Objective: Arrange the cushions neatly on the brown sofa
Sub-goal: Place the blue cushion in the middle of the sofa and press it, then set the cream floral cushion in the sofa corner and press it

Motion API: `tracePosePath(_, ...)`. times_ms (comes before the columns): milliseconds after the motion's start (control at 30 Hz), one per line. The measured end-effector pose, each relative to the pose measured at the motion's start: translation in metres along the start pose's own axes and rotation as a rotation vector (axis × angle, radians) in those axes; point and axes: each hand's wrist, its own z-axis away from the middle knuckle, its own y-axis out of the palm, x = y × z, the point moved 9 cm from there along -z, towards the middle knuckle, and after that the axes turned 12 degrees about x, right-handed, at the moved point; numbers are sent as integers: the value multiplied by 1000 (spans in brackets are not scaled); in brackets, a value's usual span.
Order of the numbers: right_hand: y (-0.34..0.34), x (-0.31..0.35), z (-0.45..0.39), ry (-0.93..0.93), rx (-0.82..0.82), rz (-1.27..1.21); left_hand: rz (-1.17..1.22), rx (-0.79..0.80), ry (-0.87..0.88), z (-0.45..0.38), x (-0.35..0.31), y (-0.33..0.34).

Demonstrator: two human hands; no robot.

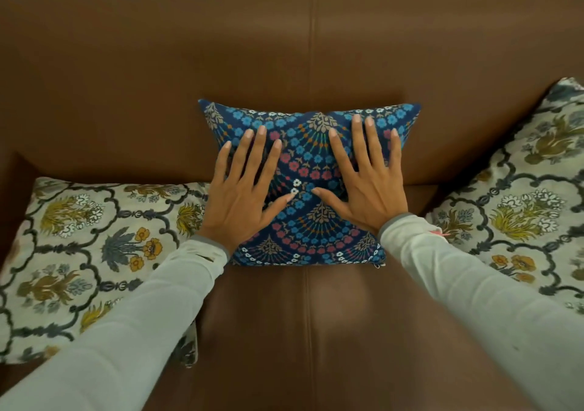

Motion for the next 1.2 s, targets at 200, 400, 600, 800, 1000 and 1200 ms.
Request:
tracePosePath(200,-23,83,-11,-106,26,-21,-33,45,-142,81,77,-10)
tracePosePath(400,-27,219,-22,-232,45,-107,-45,165,-293,194,189,4)
tracePosePath(600,19,330,-11,-137,340,-448,370,499,-610,286,283,65)
tracePosePath(800,108,345,23,559,712,-1295,957,465,-956,322,337,123)
tracePosePath(1000,91,351,11,489,553,-1565,1219,259,-978,327,338,112)
tracePosePath(1200,30,332,-17,204,456,-1506,1156,-112,-874,363,299,44)
